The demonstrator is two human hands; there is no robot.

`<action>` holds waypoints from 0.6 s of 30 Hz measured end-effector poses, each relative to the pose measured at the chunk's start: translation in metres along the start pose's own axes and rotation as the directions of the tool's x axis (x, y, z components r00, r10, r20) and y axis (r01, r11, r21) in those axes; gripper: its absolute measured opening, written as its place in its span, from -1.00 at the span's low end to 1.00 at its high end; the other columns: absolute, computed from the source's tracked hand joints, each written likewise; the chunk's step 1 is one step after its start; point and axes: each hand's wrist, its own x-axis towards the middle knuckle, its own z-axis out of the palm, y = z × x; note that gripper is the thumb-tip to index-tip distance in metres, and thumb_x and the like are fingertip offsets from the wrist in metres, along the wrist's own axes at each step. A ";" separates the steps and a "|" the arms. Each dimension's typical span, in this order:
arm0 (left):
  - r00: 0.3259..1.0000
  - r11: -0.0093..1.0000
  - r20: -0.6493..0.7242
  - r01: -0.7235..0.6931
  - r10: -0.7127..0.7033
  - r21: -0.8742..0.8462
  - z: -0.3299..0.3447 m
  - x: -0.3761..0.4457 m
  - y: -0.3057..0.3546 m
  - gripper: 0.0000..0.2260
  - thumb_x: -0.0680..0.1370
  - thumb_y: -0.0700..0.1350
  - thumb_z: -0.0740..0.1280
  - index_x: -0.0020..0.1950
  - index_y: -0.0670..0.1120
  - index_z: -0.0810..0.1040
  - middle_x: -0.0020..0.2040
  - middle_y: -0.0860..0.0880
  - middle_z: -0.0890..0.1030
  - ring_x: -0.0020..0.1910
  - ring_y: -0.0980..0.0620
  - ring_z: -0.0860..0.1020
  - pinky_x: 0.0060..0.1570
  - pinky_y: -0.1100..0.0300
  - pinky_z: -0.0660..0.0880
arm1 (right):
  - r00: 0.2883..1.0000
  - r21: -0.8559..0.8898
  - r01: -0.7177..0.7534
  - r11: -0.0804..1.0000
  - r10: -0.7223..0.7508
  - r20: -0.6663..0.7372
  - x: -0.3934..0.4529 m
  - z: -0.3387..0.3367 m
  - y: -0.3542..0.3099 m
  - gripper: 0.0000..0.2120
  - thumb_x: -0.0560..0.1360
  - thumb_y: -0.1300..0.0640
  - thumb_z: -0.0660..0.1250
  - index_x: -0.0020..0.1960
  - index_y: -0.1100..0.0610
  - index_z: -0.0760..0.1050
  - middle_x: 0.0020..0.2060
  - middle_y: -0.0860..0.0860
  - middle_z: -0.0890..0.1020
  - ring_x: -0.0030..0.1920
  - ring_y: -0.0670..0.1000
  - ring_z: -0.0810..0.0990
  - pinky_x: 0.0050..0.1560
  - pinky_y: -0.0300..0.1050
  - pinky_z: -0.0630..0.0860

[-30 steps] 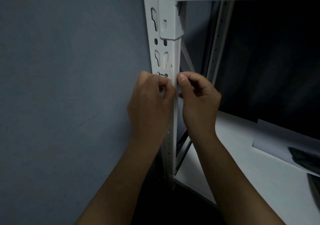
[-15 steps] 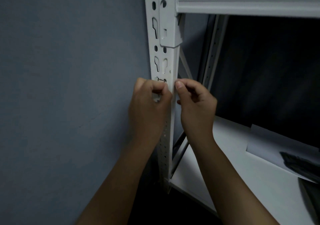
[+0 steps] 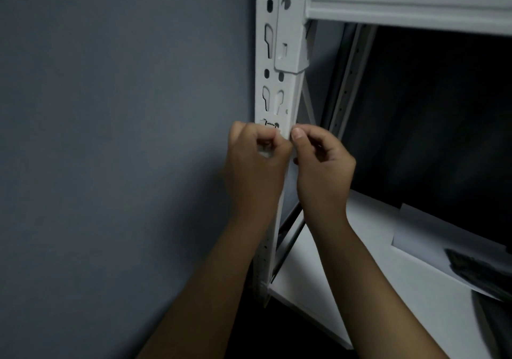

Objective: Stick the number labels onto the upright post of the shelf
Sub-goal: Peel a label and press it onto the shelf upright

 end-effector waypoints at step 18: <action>0.960 0.934 -0.043 0.259 -0.277 -0.246 0.005 0.005 0.008 -0.76 0.41 -0.29 0.41 -0.32 0.01 0.48 -0.15 -0.16 0.62 -0.38 0.23 0.52 -0.34 0.45 0.42 | 0.999 0.021 -0.036 0.999 0.037 -0.027 -0.003 0.005 -0.004 -0.93 0.53 0.25 0.35 -0.03 0.16 0.61 -0.21 -0.09 0.64 -0.20 -0.24 0.59 -0.11 -0.34 0.54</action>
